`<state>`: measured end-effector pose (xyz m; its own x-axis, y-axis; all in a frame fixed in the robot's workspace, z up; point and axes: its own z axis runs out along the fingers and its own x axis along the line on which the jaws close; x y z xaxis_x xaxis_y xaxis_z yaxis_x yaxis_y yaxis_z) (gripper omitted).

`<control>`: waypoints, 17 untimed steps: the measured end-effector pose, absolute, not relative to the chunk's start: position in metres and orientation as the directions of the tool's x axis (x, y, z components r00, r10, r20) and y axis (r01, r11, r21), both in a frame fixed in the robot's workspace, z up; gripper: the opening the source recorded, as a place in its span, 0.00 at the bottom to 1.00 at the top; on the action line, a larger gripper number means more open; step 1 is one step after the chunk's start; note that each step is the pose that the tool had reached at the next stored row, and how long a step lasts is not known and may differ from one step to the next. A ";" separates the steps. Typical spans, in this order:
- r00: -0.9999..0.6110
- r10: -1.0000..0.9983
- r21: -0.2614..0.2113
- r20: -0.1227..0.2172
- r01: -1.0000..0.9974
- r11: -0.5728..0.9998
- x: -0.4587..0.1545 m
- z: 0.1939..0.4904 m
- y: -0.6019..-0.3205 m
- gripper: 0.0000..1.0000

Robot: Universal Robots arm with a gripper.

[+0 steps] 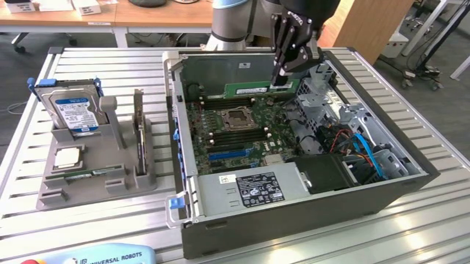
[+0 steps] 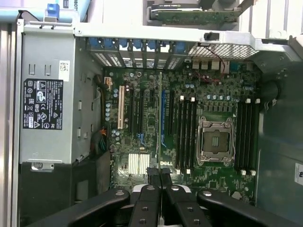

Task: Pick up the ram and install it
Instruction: 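Pick up the ram and move it above insertion slot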

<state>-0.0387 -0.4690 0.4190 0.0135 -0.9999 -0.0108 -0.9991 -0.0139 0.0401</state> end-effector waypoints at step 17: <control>-0.034 -0.999 0.040 -0.011 -0.999 0.034 -0.039 0.417 -0.445 0.11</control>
<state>-0.0386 -0.4455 0.4169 -0.0345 -0.9993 -0.0108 -0.9986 0.0340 0.0400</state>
